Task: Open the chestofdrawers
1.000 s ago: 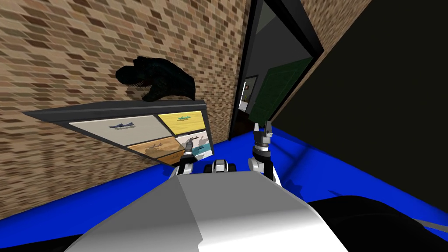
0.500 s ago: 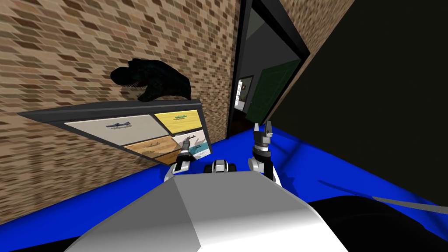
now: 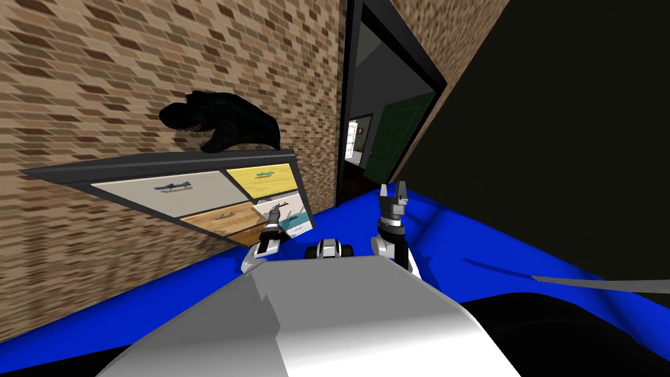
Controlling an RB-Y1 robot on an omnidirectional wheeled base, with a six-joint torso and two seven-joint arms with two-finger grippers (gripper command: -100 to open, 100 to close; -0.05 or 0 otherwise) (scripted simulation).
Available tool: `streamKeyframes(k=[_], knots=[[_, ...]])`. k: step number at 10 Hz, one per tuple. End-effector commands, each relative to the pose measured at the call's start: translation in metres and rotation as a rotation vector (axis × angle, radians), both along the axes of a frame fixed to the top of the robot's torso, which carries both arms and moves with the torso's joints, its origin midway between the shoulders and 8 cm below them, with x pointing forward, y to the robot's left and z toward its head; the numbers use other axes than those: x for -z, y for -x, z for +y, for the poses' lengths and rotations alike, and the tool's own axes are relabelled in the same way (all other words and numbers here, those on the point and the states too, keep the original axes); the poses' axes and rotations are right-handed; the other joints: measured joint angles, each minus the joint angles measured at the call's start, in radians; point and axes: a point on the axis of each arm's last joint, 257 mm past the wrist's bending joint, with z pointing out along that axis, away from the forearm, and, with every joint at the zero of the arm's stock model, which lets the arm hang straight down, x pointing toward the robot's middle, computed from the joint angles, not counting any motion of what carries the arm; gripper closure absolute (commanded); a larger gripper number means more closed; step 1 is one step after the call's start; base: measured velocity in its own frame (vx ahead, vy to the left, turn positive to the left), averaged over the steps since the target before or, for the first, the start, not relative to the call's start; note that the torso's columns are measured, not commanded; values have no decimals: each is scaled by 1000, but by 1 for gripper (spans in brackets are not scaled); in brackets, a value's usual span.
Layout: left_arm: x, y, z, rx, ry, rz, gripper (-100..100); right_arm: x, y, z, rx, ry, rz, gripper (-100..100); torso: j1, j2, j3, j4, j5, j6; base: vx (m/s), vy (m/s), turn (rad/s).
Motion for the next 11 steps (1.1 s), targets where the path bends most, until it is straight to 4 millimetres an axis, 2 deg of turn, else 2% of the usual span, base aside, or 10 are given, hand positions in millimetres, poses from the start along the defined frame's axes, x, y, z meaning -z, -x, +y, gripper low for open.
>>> streamKeyframes(k=[1,2,3,5,6,7,8,9,10,11], knots=[[-2,-6,28,-32,-1,6,100,0,0,0,0,0,0,0,-3,4,2,4,-3,2,-108,-80,-86],[7,-4,28,-35,7,23,100,0,0,0,0,0,0,0,-5,5,3,4,-3,1,-36,-38,4],[-10,-14,52,-56,1,-4,100,0,0,0,0,0,0,0,-1,2,1,2,-2,-1,-80,-73,-132],[7,-9,55,-66,17,29,100,0,0,0,0,0,0,0,-4,6,3,4,-3,0,-65,-52,-53],[-15,-19,77,-85,12,-10,100,0,0,0,0,0,0,0,-2,3,2,3,-2,0,-82,-72,-141],[2,-14,81,-97,29,23,100,0,0,0,0,0,0,0,-5,5,2,5,-4,2,-103,-81,-93],[-20,-24,101,-114,29,-15,100,0,0,0,0,0,0,0,-7,6,3,4,-3,2,-128,-115,-173],[-26,-30,118,-127,45,-21,100,0,0,0,0,0,0,0,-8,7,3,7,-6,3,-174,-166,-210],[-12,-23,129,-159,71,0,100,0,0,0,0,0,0,0,-14,9,5,9,-8,6,-142,-122,-91],[-18,-25,124,-147,54,-10,100,0,0,0,0,0,0,0,-13,8,4,8,-8,5,-59,-43,5]])
